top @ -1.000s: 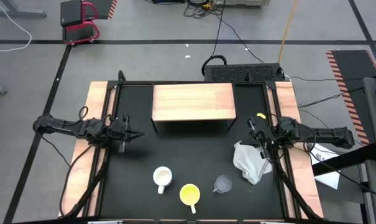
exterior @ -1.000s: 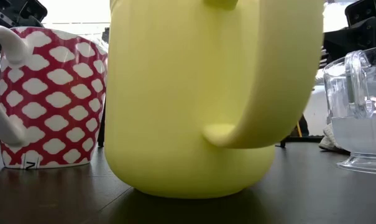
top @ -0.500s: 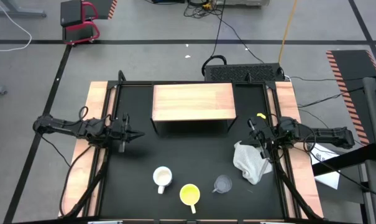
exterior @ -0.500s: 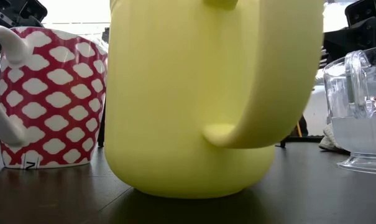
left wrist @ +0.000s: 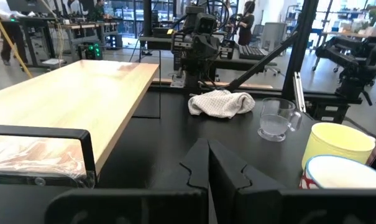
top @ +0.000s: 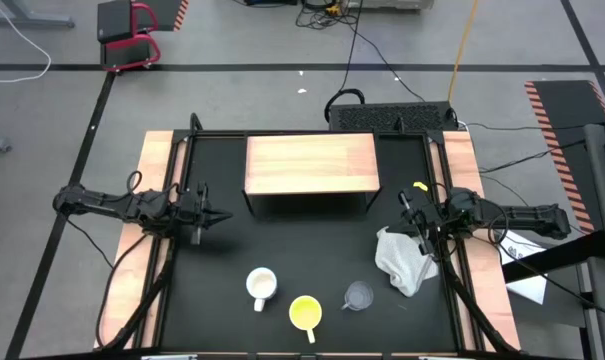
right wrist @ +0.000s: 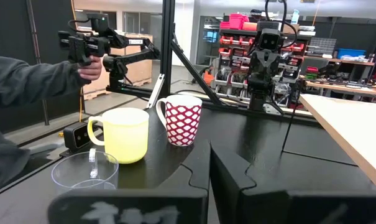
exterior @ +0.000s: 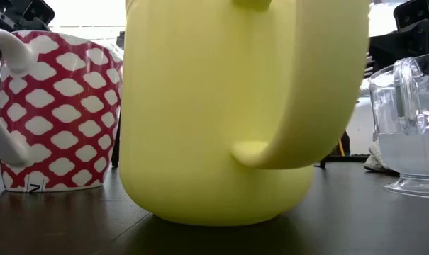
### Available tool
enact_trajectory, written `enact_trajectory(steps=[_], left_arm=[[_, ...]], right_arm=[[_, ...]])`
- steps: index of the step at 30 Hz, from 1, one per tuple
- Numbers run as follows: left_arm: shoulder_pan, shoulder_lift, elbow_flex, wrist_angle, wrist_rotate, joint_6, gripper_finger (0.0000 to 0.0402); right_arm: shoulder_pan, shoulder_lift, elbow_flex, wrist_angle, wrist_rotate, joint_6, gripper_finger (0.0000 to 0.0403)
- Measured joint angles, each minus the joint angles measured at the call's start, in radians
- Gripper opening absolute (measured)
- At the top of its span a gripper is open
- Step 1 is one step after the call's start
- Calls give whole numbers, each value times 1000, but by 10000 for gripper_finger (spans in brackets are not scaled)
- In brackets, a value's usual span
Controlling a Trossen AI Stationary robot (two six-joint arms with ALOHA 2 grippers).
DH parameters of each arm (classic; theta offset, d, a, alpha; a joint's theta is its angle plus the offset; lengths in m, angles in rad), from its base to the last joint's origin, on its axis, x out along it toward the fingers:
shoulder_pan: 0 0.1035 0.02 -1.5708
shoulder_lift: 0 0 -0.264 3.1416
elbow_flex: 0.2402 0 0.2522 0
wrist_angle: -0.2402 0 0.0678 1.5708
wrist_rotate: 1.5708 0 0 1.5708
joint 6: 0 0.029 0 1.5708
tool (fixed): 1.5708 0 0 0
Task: Stack small to large cups/mugs on shelf
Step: Put the transparent mug on the shelf
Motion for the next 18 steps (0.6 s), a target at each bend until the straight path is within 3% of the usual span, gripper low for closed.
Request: enact_trajectory(steps=[18], left_arm=[[-1,0,0,21,0,-80,3]], right_arm=[[0,0,0,0,0,0,0]])
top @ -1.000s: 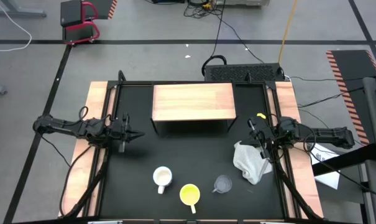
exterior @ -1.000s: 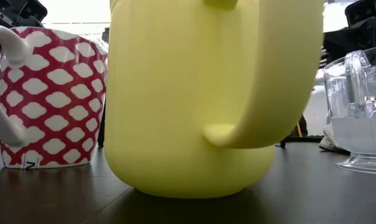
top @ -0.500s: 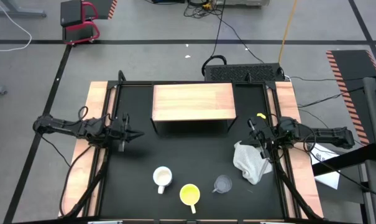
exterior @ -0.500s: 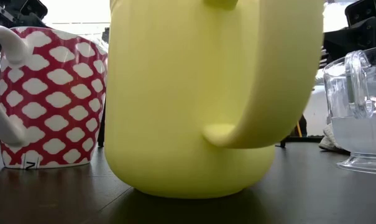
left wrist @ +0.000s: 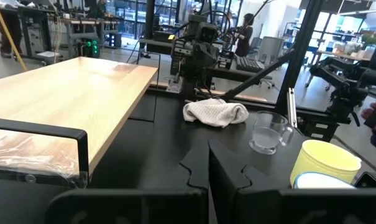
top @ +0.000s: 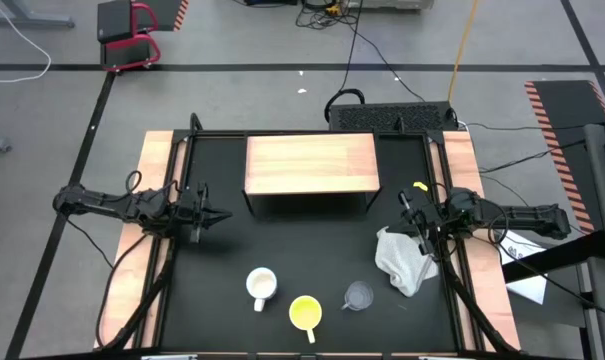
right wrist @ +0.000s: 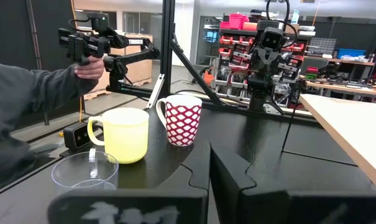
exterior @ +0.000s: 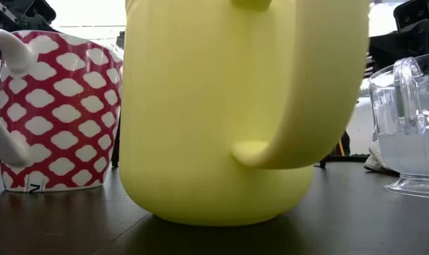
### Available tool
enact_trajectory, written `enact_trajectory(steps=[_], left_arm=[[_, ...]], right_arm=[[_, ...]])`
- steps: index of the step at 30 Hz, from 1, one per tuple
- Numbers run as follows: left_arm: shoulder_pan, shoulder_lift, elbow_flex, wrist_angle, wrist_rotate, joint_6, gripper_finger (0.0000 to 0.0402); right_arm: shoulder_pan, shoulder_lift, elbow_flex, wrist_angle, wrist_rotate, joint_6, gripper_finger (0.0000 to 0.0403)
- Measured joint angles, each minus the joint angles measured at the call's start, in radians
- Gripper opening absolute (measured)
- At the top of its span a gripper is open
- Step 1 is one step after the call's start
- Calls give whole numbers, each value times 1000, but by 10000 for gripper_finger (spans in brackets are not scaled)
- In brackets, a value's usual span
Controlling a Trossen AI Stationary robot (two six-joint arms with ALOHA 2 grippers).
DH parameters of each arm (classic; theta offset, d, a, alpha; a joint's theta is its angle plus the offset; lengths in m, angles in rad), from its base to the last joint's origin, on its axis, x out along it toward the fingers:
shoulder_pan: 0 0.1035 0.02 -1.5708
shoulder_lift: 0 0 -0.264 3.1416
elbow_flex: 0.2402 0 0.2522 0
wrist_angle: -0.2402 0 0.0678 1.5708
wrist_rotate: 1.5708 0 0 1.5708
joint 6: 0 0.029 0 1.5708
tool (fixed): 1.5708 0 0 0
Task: Stack small to large cups/mugs on shelf
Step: Put the transparent mug on the shelf
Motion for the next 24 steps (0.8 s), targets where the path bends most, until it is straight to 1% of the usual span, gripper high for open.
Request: enact_trajectory(steps=[13,18,20,24], left_arm=[[0,0,0,2,-2,34,3],[0,0,0,1,-2,99,3],[0,0,0,1,-2,131,3],[0,0,0,1,-2,166,3]], right_arm=[[0,0,0,3,1,0,0],[0,0,0,9,2,24,0],[0,0,0,31,2,51,0],[0,1,0,137,3,16,0]])
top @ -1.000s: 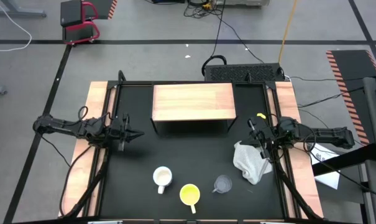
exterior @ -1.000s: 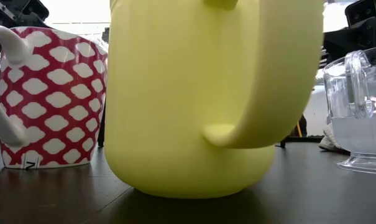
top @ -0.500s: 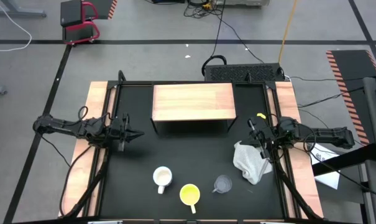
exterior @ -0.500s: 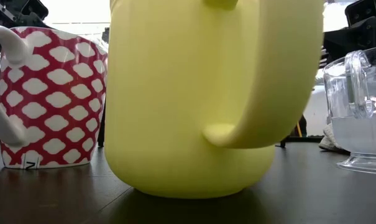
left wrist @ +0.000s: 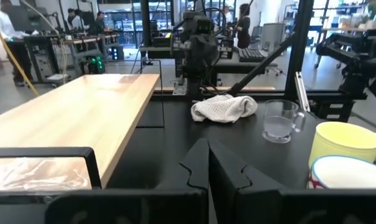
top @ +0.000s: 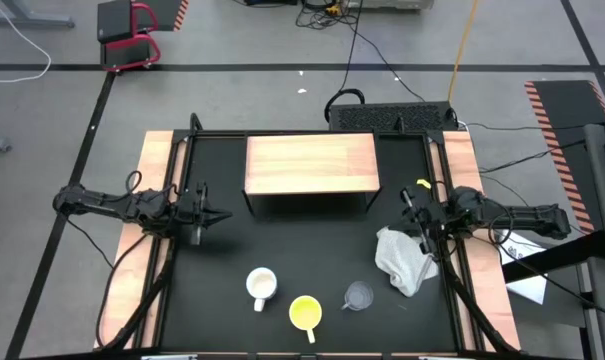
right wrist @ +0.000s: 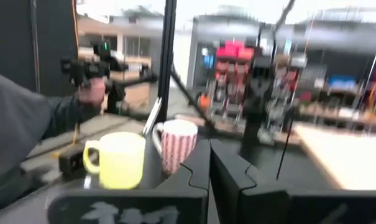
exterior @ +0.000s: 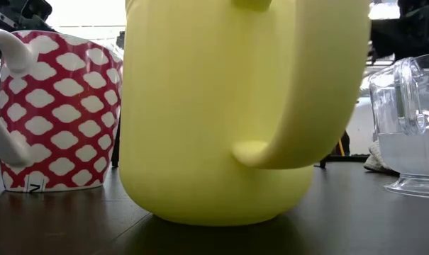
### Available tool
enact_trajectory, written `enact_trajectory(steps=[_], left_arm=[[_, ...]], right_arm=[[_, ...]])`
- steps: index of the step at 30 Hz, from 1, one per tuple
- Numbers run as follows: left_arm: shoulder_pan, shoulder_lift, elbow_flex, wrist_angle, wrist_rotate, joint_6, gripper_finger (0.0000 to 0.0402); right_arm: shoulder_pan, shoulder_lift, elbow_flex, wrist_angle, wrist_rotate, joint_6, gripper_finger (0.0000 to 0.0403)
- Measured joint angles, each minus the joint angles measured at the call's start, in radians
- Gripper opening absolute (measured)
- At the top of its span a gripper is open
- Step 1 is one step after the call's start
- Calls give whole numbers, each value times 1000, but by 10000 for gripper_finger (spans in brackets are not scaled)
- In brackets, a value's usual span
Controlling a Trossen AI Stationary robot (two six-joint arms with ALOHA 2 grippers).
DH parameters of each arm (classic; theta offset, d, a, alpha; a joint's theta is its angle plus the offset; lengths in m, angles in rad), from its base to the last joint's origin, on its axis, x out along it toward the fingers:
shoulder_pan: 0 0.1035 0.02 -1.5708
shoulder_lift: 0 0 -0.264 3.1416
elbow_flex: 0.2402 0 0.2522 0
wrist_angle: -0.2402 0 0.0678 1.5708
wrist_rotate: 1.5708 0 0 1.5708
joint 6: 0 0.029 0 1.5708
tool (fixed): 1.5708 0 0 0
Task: Stack small to large cups/mugs on shelf
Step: Put the transparent mug on the shelf
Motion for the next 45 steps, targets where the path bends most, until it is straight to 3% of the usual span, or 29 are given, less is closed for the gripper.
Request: enact_trajectory(steps=[4,11,14,20,32,38,45], left_arm=[[0,0,0,-1,0,3,3],[0,0,0,0,0,3,3],[0,0,0,0,0,2,3],[0,0,0,0,0,1,3],[0,0,0,0,-2,-6,3],[0,0,0,0,-7,-7,3],[0,0,0,1,-32,-7,3]], right_arm=[[0,0,3,121,0,67,0],[0,57,114,21,0,123,0],[0,123,160,-44,1,123,0],[8,303,222,9,-50,145,0],[195,499,249,203,-78,89,0],[286,563,250,272,-3,88,0],[368,668,353,161,27,38,0]])
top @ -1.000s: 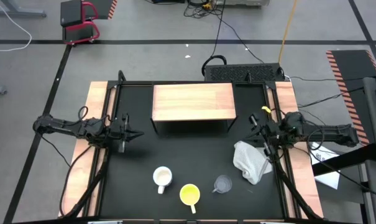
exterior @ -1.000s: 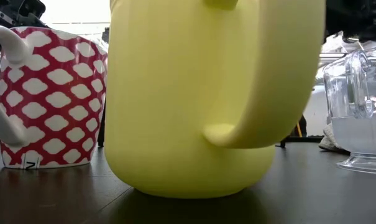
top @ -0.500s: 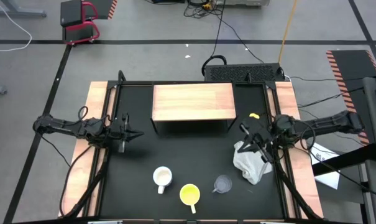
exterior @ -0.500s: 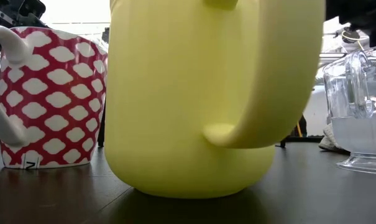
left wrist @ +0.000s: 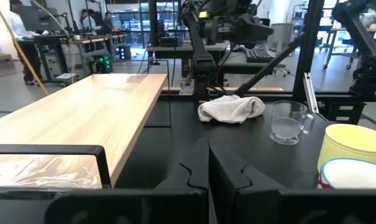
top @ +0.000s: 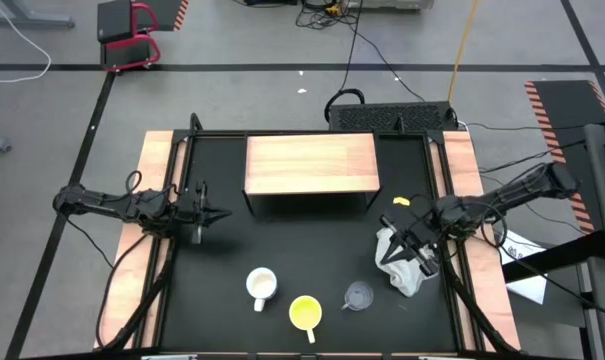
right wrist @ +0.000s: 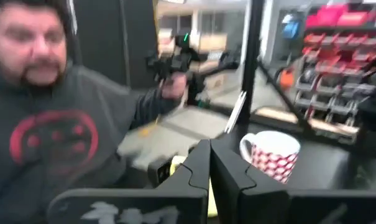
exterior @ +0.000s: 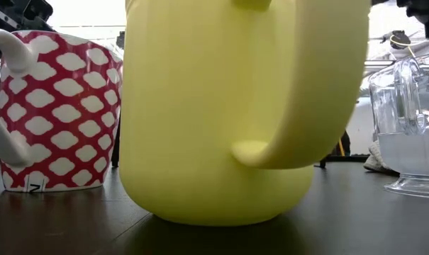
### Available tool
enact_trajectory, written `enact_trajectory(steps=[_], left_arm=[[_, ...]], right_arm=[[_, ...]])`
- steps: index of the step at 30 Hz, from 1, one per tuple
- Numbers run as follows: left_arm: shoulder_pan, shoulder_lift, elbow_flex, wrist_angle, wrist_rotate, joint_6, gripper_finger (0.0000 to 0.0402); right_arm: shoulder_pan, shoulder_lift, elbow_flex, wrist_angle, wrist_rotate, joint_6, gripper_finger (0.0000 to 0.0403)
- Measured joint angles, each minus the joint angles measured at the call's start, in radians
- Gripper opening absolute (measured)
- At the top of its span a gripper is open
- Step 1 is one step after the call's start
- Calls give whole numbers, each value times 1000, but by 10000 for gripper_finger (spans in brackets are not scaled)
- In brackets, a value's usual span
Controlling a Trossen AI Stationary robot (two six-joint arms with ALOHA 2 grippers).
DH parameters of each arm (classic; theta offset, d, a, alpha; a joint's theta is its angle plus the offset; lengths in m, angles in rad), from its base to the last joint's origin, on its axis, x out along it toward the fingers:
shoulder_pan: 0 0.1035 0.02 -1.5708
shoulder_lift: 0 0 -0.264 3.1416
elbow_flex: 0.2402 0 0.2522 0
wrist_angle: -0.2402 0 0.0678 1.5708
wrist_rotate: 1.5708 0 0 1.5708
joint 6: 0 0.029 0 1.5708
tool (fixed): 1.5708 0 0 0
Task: Stack small to large cups/mugs on shelf
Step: Put the transparent mug on the shelf
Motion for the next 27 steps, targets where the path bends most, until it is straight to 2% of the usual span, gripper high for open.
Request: enact_trajectory(steps=[2,6,9,27], left_arm=[[0,0,0,0,-3,0,3],[0,0,0,0,-3,-5,3],[0,0,0,0,-3,-13,3],[0,0,0,-1,-3,-23,3]], right_arm=[[20,32,62,-123,21,-46,0],[53,101,187,-354,133,-123,0],[61,147,259,-449,163,-141,0],[72,306,400,-482,157,-83,0]])
